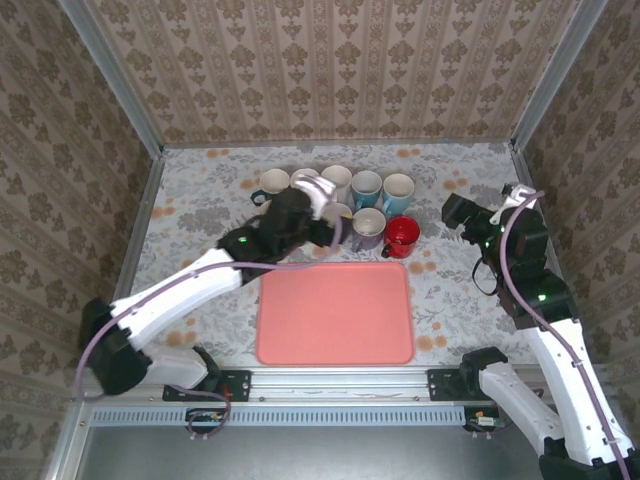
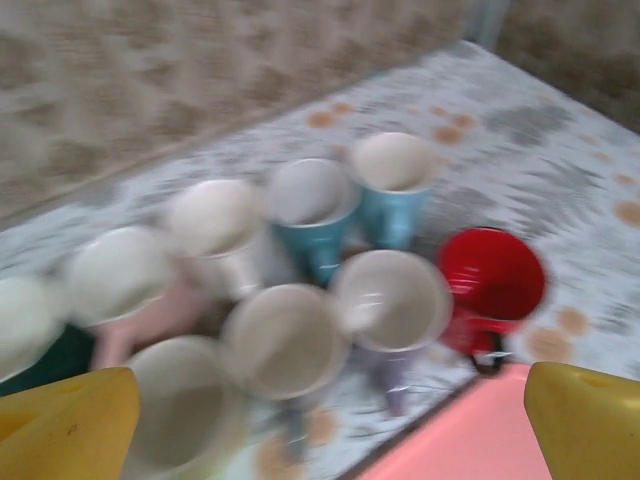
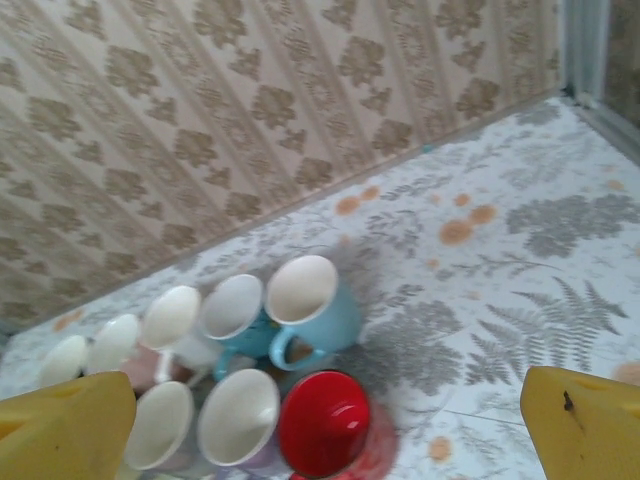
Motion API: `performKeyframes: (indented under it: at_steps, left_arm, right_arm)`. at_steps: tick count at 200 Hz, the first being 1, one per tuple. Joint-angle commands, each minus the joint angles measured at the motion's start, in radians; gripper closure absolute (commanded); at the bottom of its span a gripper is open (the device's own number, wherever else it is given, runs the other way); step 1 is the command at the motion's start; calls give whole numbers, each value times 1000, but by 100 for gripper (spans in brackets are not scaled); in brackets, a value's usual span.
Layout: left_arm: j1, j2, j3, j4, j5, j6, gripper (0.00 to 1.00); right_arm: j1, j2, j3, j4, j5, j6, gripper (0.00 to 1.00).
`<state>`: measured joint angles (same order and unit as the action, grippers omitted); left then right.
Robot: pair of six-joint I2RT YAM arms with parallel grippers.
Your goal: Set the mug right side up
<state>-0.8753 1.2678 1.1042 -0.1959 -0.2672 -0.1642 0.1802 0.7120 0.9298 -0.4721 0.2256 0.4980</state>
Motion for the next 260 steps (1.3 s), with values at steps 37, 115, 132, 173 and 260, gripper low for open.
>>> performKeyframes:
  at_steps: [37,115,132,173,260]
  left_arm:
    - [359,-418,-563,475,3,339,0]
    - [769,-300,-783,600,108,366,0]
    - [822,-201,-814,680,116,295,0]
    - [883,-1,-772,870,216,290,0]
    - [877,186,-587,764,164,160,0]
  right_arm:
    - [2,-7,-283,380,139,-312,0]
    - [-73,343,-606,962,189,-411,0]
    - [-97,424,-687,1189,153,-404,0]
    - [-142,537,-673,1328,45,-405,0]
    - [-146,820,-658,1591,38,-410,0]
